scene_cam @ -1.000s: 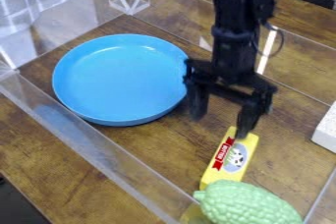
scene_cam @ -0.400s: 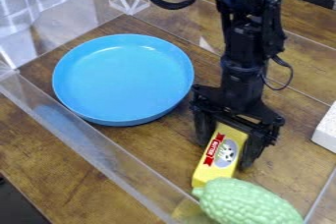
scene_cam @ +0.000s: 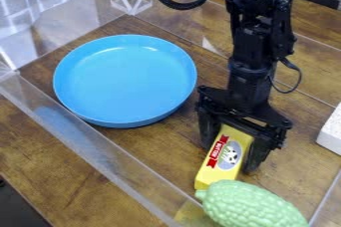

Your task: Remove the yellow block from inside the blue tray and put it on the table

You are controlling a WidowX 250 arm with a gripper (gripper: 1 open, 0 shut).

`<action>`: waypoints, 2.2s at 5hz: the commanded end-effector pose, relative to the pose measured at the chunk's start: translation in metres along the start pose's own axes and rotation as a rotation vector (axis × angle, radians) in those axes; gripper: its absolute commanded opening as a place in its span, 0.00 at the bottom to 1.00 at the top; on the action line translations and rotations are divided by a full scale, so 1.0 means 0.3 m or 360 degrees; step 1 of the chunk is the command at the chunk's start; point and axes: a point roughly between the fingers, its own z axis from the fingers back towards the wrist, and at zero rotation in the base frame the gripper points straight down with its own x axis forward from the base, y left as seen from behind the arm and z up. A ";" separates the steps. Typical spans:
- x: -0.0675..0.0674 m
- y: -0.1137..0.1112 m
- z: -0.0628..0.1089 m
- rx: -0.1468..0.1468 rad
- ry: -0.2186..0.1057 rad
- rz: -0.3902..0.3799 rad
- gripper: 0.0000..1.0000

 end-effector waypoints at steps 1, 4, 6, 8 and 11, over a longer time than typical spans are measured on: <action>-0.010 -0.035 0.004 0.0004 0.0008 -0.0045 1.00; -0.023 -0.043 -0.005 0.0018 0.0070 -0.0056 1.00; -0.033 -0.047 -0.006 0.0023 0.0106 -0.0064 1.00; -0.045 -0.050 -0.006 0.0024 0.0141 -0.0068 1.00; -0.059 -0.055 -0.004 0.0025 0.0194 -0.0071 1.00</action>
